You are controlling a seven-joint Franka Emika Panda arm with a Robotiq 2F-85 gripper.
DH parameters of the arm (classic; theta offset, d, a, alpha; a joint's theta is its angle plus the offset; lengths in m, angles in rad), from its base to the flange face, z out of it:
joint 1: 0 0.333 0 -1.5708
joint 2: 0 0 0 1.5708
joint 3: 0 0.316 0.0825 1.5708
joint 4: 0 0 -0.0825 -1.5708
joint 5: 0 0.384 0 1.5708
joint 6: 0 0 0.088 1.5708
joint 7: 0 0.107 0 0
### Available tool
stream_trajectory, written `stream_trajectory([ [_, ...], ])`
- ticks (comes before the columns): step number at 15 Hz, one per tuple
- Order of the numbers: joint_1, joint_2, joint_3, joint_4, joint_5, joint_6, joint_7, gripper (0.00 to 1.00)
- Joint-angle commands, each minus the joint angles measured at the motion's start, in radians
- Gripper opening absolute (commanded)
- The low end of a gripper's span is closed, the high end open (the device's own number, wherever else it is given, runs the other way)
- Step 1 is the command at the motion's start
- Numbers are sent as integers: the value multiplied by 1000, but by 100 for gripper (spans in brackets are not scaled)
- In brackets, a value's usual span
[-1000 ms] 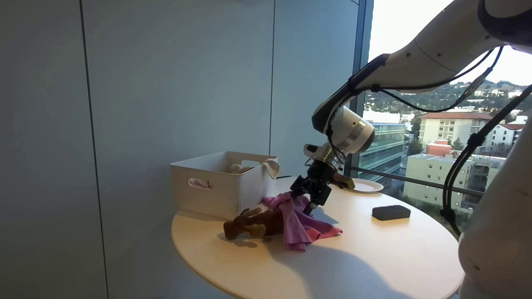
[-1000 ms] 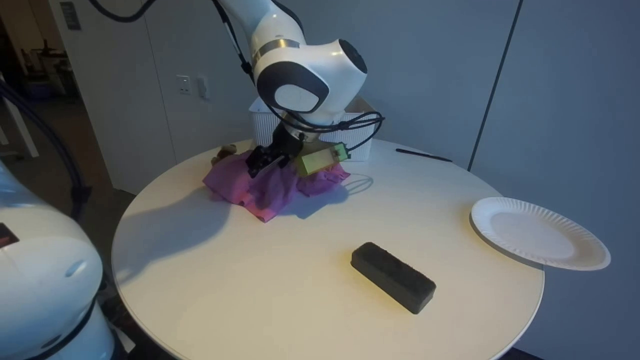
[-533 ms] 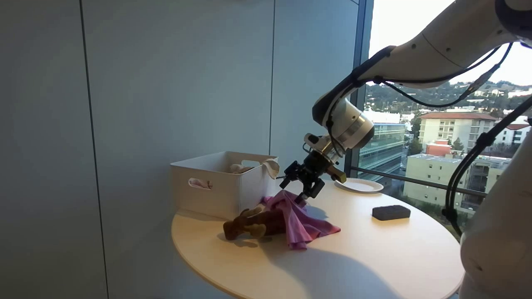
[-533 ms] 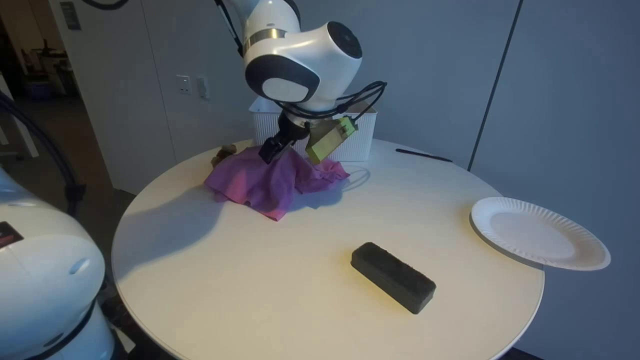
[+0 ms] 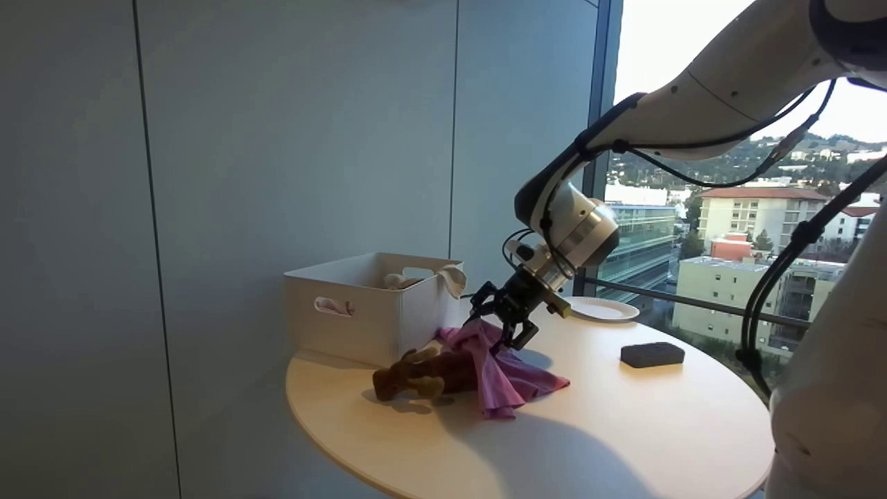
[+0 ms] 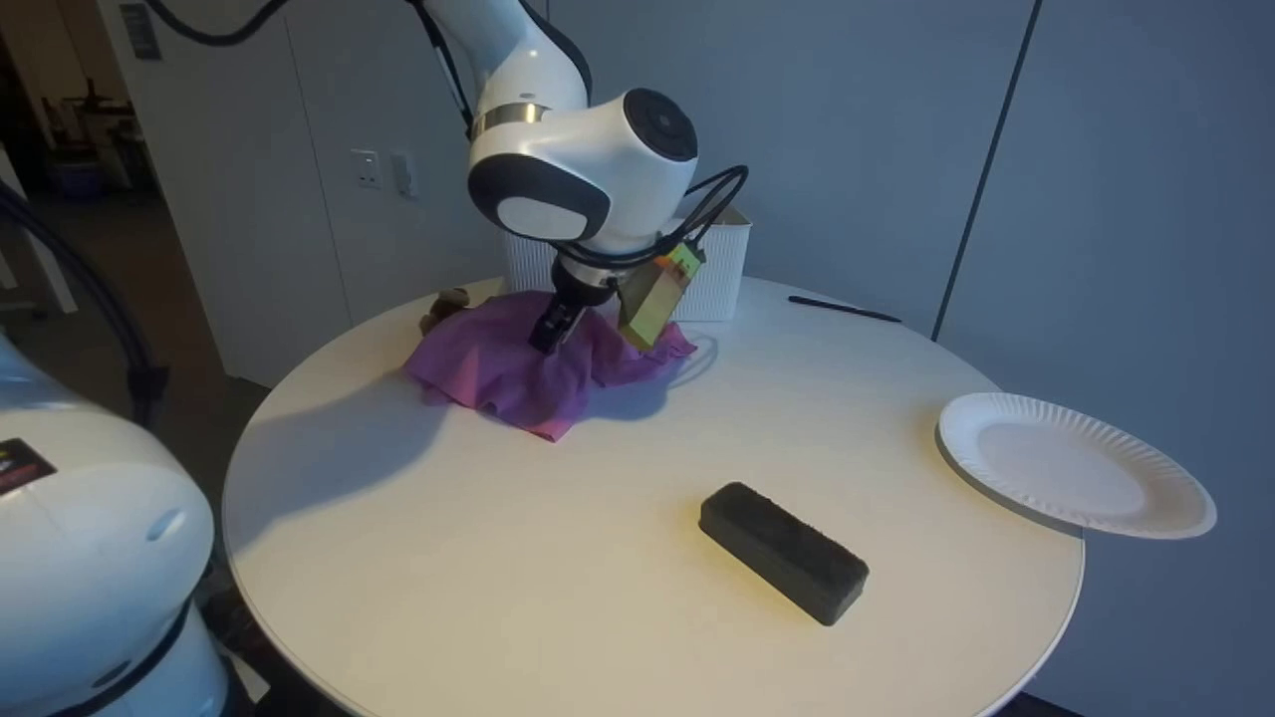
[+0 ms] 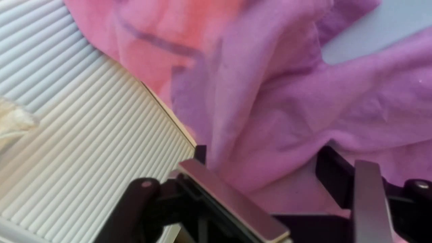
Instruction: Put two objects on the table, then separate them
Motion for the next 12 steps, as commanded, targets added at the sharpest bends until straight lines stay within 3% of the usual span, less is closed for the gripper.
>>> stream_trajectory([
  [1, 0, 13, 18, -4, 57, 37, -91, 54],
  [5, -5, 17, 26, 4, 54, 61, -130, 21],
  [7, -1, -18, 30, 5, 71, 89, -158, 13],
  [12, 52, -116, -7, 47, 81, 178, -143, 15],
])
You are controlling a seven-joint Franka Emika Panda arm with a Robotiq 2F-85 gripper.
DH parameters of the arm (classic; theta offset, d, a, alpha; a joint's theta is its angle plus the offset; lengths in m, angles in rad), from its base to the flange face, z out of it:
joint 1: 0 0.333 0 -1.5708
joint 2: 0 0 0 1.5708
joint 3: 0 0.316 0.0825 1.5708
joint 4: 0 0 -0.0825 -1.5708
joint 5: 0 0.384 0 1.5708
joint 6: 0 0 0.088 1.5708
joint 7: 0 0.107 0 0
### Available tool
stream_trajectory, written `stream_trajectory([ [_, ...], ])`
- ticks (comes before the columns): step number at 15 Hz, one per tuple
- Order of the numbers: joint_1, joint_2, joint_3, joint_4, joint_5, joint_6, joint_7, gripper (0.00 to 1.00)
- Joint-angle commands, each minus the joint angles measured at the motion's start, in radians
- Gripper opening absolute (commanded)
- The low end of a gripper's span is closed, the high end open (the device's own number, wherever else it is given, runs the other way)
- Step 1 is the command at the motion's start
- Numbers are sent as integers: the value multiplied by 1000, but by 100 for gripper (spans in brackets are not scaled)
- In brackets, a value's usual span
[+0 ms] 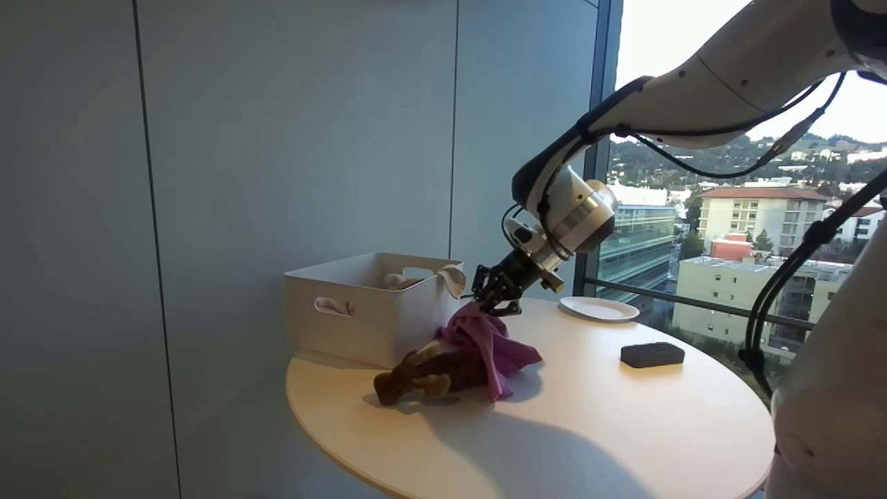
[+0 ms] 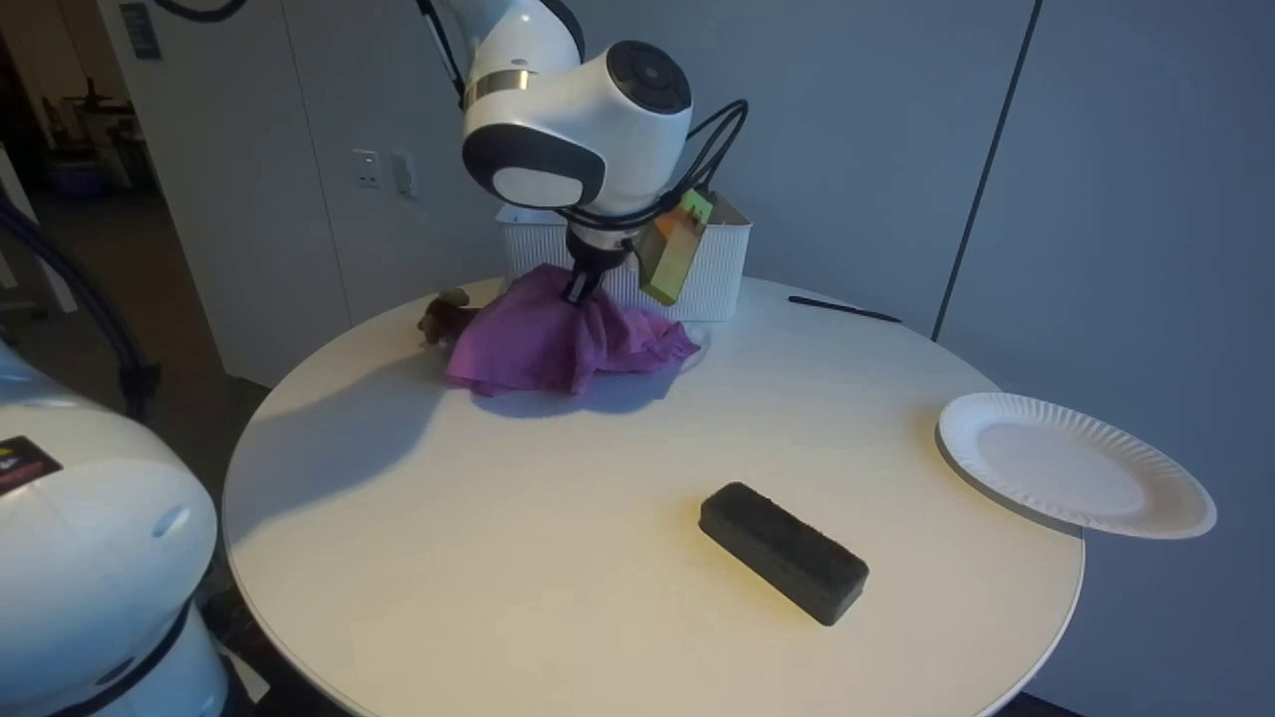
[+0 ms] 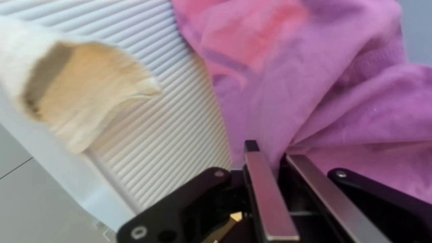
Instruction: Put two objects on the table, then separate them
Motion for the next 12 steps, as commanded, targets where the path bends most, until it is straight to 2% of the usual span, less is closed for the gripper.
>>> stream_trajectory([
  [1, 46, -107, -23, -3, 55, 94, -43, 18],
  [4, 116, -140, -78, 24, 14, 203, -42, 18],
  [7, 217, -121, -195, 57, -82, 358, -38, 16],
  [8, 210, -86, -211, 58, -79, 412, -39, 17],
  [9, 173, -43, -206, 56, -39, 400, -40, 17],
  [10, 153, -18, -210, 47, -72, 369, 33, 42],
  [11, 128, 15, -213, 37, -105, 335, 89, 43],
  [12, 117, 42, -221, 31, -119, 302, 115, 48],
])
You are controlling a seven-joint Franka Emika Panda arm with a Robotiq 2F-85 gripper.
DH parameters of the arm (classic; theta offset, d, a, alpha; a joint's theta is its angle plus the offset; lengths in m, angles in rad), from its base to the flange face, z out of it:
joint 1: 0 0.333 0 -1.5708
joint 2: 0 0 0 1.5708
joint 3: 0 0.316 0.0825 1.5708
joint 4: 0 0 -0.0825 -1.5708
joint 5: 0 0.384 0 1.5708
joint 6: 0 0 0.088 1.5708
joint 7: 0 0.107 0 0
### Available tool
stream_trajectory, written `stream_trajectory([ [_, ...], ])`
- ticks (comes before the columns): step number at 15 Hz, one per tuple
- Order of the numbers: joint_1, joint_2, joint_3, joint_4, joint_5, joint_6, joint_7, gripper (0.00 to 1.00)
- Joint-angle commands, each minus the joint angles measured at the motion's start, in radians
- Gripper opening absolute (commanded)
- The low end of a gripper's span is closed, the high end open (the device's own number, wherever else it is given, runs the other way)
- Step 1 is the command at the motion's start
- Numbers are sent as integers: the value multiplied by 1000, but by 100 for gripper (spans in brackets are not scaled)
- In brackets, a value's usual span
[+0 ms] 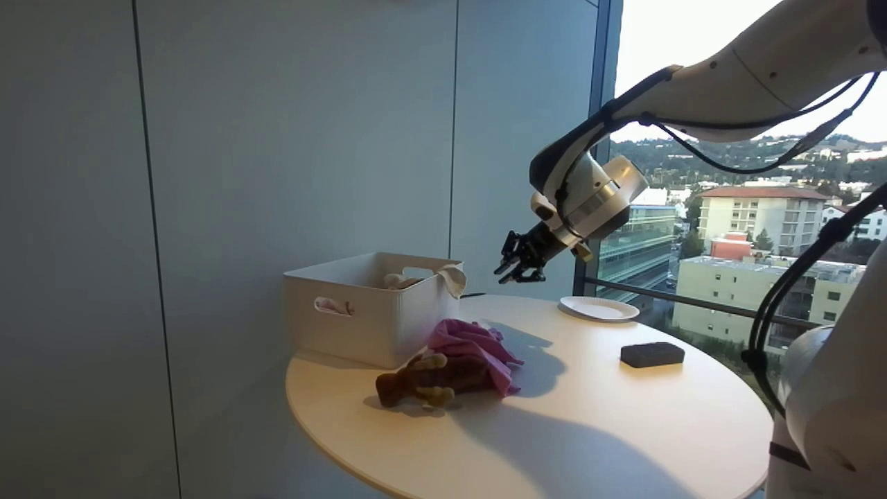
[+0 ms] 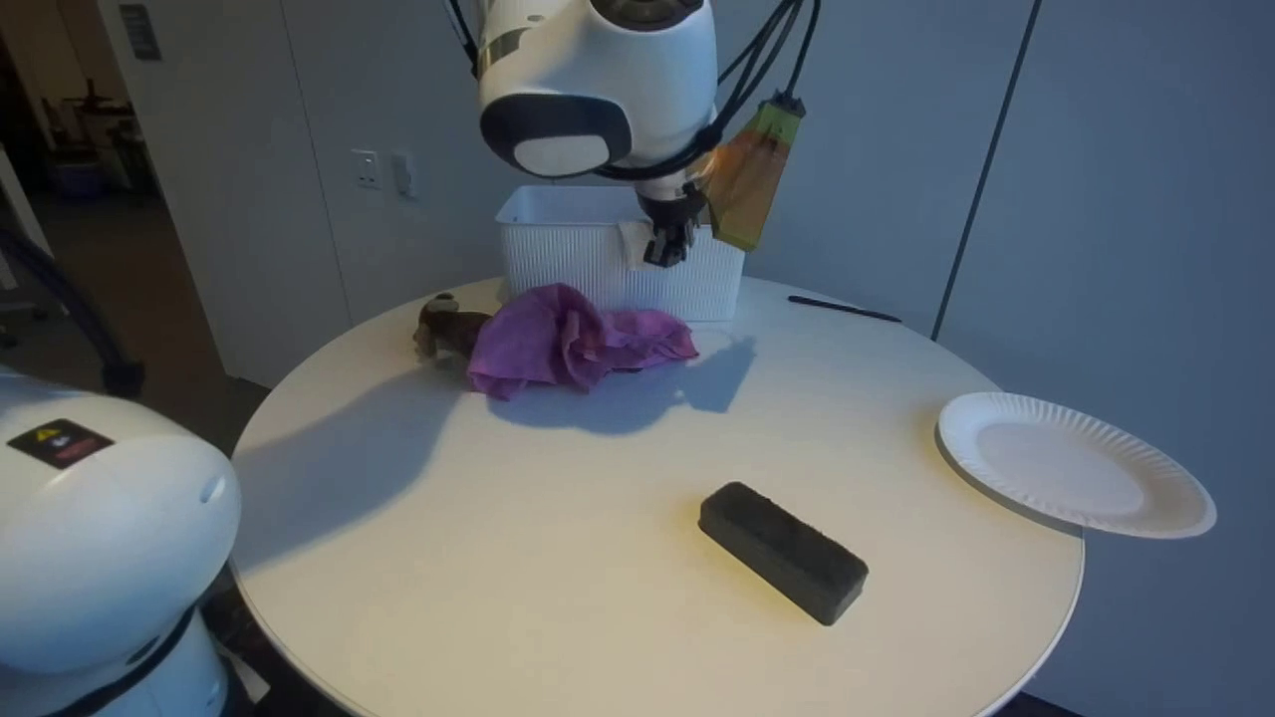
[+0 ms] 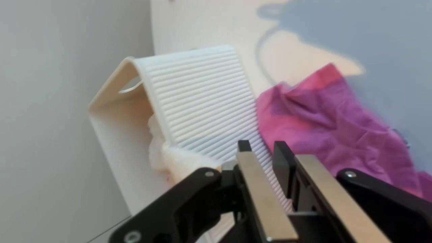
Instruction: Put two objects on the table, then separate them
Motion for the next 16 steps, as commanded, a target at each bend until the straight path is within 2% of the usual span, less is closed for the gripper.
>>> stream_trajectory([
  [1, -53, 125, -4, -3, -68, -85, 123, 55],
  [6, -65, 208, -7, 14, -164, -368, 281, 93],
  [7, -133, 217, 63, 28, -156, -422, 301, 100],
  [10, -171, 239, 105, 63, -145, -503, 340, 100],
  [11, -183, 245, 117, 73, -145, -525, 343, 92],
  [12, -192, 251, 128, 79, -131, -534, 348, 75],
  [16, -225, 276, 157, 100, -129, -562, 377, 44],
])
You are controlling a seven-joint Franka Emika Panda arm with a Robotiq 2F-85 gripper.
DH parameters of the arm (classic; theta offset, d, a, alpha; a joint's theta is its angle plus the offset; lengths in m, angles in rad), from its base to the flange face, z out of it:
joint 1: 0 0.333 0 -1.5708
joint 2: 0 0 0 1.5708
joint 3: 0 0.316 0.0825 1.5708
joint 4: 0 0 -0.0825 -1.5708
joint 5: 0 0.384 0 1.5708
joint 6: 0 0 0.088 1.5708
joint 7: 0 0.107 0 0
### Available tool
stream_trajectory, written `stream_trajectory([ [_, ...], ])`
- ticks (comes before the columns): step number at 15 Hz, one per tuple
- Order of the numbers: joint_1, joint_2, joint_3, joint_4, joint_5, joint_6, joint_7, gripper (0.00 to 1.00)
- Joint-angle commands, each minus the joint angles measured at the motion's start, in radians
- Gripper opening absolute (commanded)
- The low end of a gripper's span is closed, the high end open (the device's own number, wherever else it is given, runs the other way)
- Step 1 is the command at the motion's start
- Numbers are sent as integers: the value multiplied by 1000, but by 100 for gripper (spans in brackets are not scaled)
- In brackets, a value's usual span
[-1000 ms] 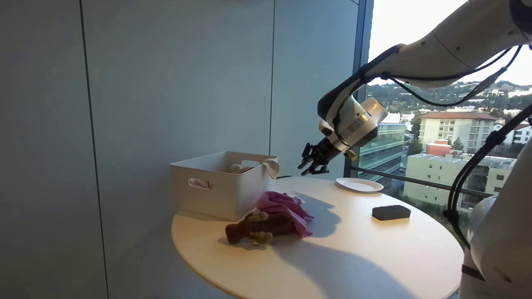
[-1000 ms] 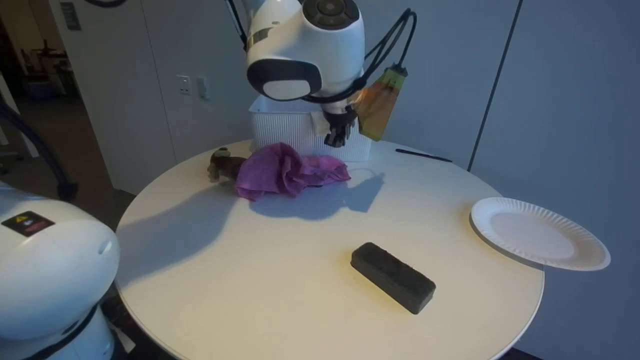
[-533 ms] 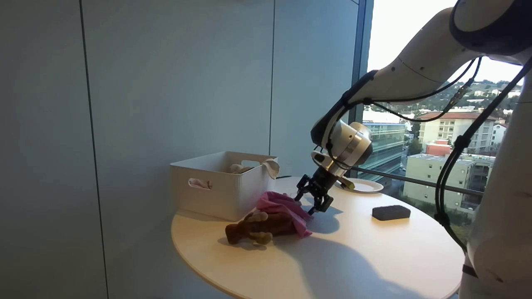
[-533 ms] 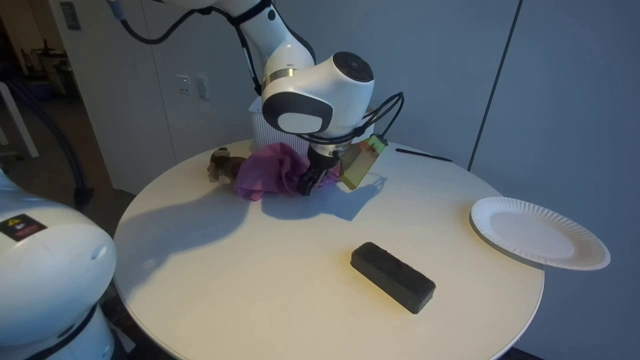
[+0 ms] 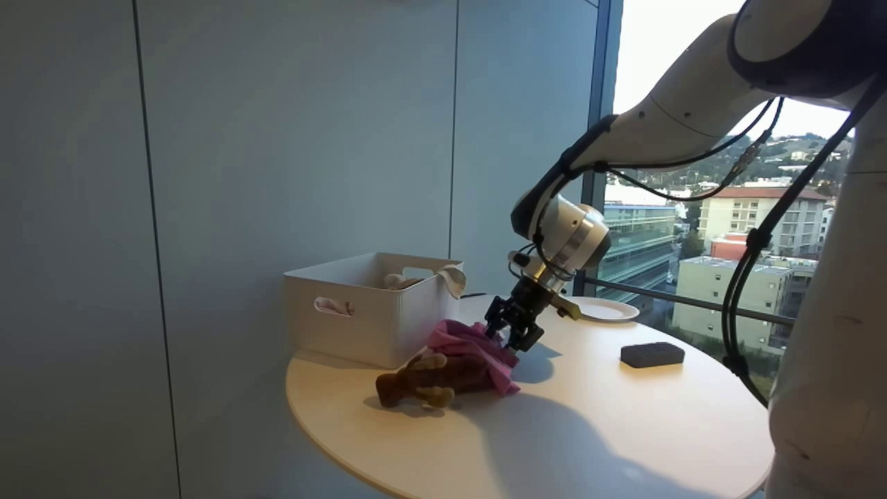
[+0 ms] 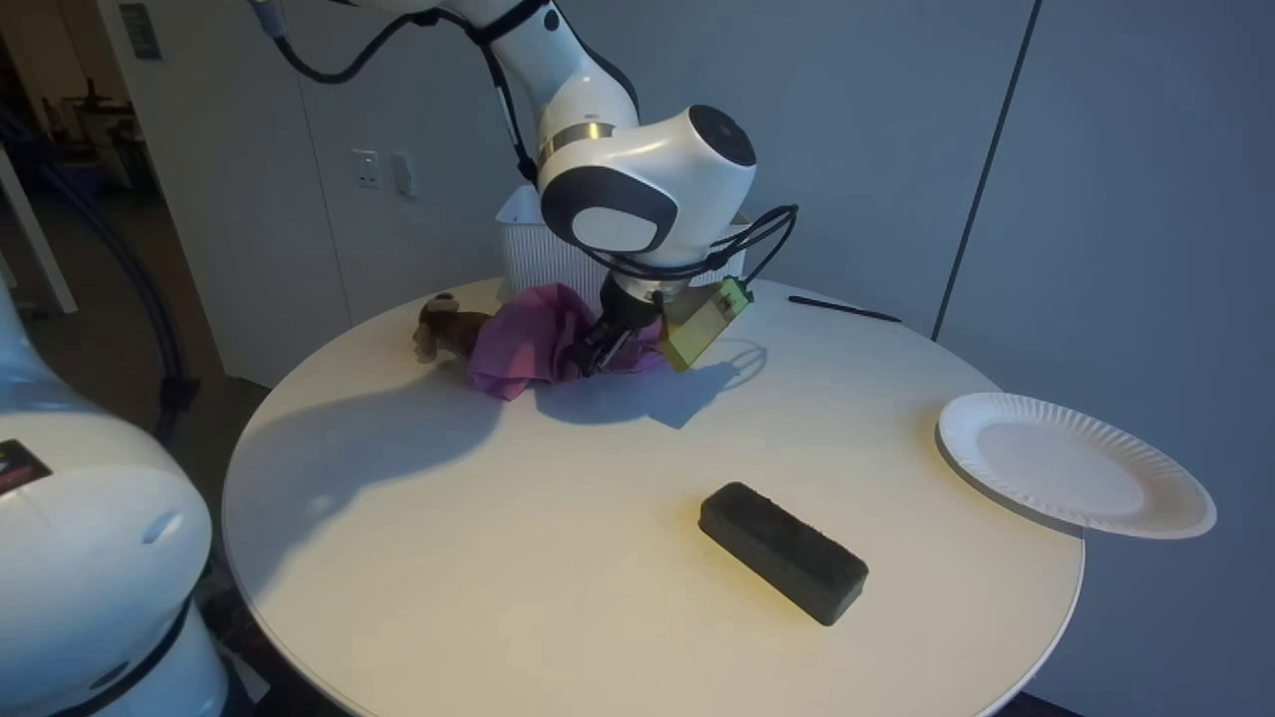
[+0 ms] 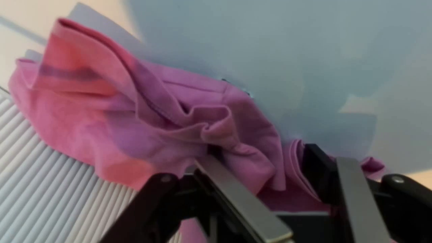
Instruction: Put two objects on the table, then separate them
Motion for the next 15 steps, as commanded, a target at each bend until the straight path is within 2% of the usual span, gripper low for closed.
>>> stream_trajectory([
  [1, -41, 31, 37, 38, 8, -30, 29, 36],
  [4, -51, 38, 51, 51, 23, 6, 26, 14],
  [6, -56, 39, 54, 72, 51, 45, 15, 7],
  [8, -59, 30, 57, 92, 102, 124, -25, 5],
  [10, -61, 20, 59, 108, 147, 208, -60, 10],
  [12, -64, 20, 58, 128, 185, 299, -101, 11],
  [15, -45, 27, 31, 147, 247, 449, -179, 10],
])
